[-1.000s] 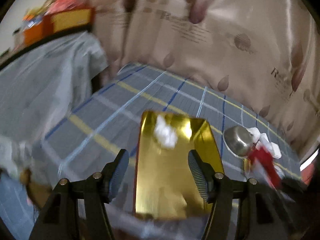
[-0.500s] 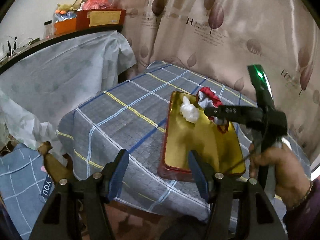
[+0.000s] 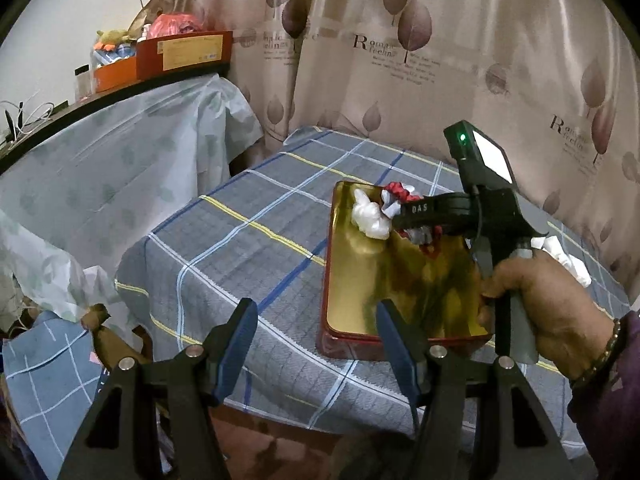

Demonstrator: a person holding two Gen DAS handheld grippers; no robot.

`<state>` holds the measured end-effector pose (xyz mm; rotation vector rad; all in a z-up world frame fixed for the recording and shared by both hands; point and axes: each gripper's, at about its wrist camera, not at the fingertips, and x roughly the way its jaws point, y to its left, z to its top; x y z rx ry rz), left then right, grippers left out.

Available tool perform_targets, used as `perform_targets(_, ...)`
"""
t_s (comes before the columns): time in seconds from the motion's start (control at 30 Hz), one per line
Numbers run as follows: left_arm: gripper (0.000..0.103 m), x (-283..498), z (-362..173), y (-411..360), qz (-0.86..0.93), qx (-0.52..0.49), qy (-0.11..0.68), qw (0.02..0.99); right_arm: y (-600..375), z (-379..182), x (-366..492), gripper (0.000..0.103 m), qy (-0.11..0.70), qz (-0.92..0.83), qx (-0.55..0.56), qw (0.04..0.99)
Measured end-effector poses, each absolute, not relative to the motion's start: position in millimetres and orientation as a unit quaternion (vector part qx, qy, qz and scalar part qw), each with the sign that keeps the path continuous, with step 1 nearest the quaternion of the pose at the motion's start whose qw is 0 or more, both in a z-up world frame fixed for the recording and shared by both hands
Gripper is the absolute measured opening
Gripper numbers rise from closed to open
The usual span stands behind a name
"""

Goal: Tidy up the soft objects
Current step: 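Lower the white-red shirt into the gold tin and open the right gripper, then grasp the white-yellow folded cloth with the left gripper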

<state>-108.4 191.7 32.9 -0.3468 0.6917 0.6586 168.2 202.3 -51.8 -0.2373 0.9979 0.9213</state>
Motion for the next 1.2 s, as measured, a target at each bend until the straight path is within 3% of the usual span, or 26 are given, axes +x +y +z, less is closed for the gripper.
perform_targets(0.13,0.063,-109,33,191,0.322,-0.158,0.327,0.874,197,-43,164,0.068,0.434,0.424,-0.105,0.788)
perform_targets(0.4,0.063,-106,32,184,0.329,-0.141,0.330,0.874,147,-8,131,0.074,0.328,0.456,-0.051,0.826)
perform_targets(0.63,0.063,-99,29,164,0.302,-0.104,0.337,0.886,35,-10,81,0.080,0.267,0.449,-0.046,0.851)
perform_targets(0.93,0.063,-79,29,100,0.204,-0.013,0.346,0.915,-160,-44,101,0.085,0.283,0.255,-0.076,0.921)
perform_targets(1.2,0.063,-24,33,45,0.050,0.047,0.361,0.930,-258,-90,150,0.085,0.324,0.143,-0.071,0.932)
